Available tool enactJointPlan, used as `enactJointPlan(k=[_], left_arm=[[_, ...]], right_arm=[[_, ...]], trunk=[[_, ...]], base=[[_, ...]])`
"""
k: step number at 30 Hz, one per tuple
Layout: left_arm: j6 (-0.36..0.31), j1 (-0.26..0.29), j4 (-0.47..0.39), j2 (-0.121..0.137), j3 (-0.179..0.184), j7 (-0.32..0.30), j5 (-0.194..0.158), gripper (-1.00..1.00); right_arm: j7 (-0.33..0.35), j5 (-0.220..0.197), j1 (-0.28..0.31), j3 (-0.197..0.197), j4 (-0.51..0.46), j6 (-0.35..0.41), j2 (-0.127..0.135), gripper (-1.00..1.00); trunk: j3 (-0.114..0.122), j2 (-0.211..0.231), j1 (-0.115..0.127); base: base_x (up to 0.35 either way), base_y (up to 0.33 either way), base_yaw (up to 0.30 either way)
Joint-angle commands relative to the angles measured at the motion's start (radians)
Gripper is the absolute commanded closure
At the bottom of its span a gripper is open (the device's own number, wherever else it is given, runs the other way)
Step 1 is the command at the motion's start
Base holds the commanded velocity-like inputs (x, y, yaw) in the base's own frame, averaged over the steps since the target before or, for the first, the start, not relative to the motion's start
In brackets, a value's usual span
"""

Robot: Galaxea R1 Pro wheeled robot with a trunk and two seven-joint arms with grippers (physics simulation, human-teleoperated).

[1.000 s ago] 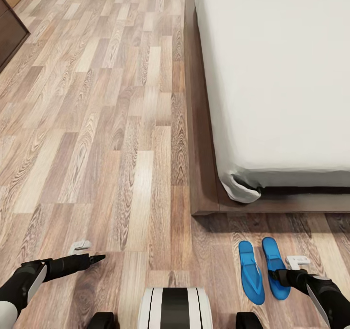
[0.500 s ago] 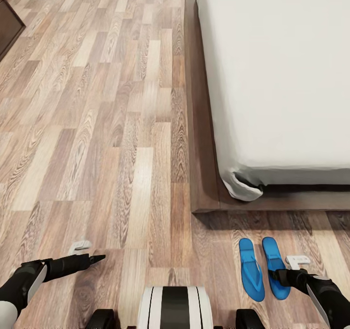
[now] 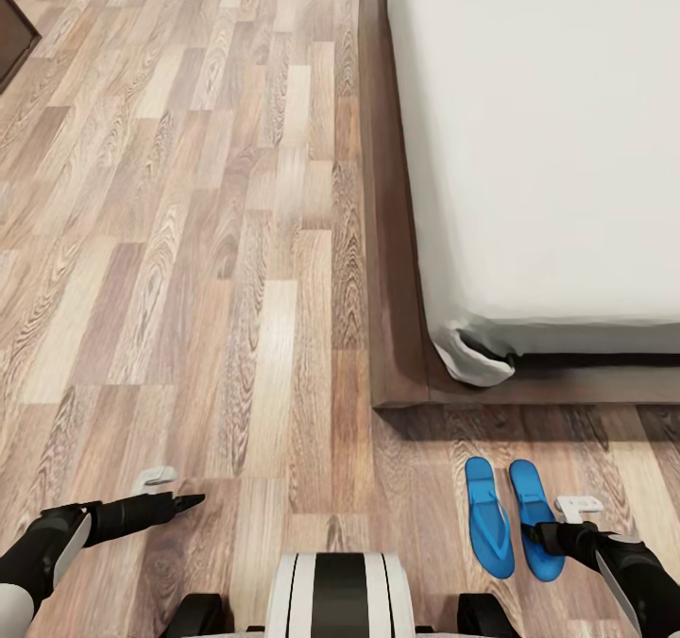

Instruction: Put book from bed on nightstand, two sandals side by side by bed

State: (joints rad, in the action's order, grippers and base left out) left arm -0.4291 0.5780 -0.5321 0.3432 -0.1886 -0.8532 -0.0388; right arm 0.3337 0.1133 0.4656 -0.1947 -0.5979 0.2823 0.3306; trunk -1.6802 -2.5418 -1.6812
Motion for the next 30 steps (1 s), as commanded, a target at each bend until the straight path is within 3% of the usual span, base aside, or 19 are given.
enactJointPlan(k=[1, 25, 26, 30], left_arm=[[-0.01, 0.0, 0.0, 0.0, -0.002, -0.003, -0.004, -1.0], [-0.01, 0.0, 0.0, 0.0, -0.003, -0.003, -0.004, -1.0], [-0.01, 0.0, 0.0, 0.0, -0.003, -0.003, -0.004, -1.0], [-0.01, 0.0, 0.0, 0.0, -0.003, -0.003, -0.004, -1.0]], right_arm=[[0.008, 0.009, 0.0, -0.006, -0.002, 0.005, -0.001, 1.0], [0.008, 0.009, 0.0, -0.006, -0.002, 0.005, -0.001, 1.0], [0.008, 0.01, 0.0, -0.006, -0.002, 0.005, -0.001, -1.0], [0.008, 0.009, 0.0, -0.006, -0.002, 0.005, -0.001, -1.0]], trunk=[[-0.004, 0.0, 0.0], [-0.016, -0.001, -0.002], [-0.016, -0.001, -0.002], [-0.016, -0.001, -0.002]], base=[[0.0, 0.0, 0.0], [0.0, 0.0, 0.0], [0.0, 0.0, 0.0], [0.0, 0.0, 0.0]])
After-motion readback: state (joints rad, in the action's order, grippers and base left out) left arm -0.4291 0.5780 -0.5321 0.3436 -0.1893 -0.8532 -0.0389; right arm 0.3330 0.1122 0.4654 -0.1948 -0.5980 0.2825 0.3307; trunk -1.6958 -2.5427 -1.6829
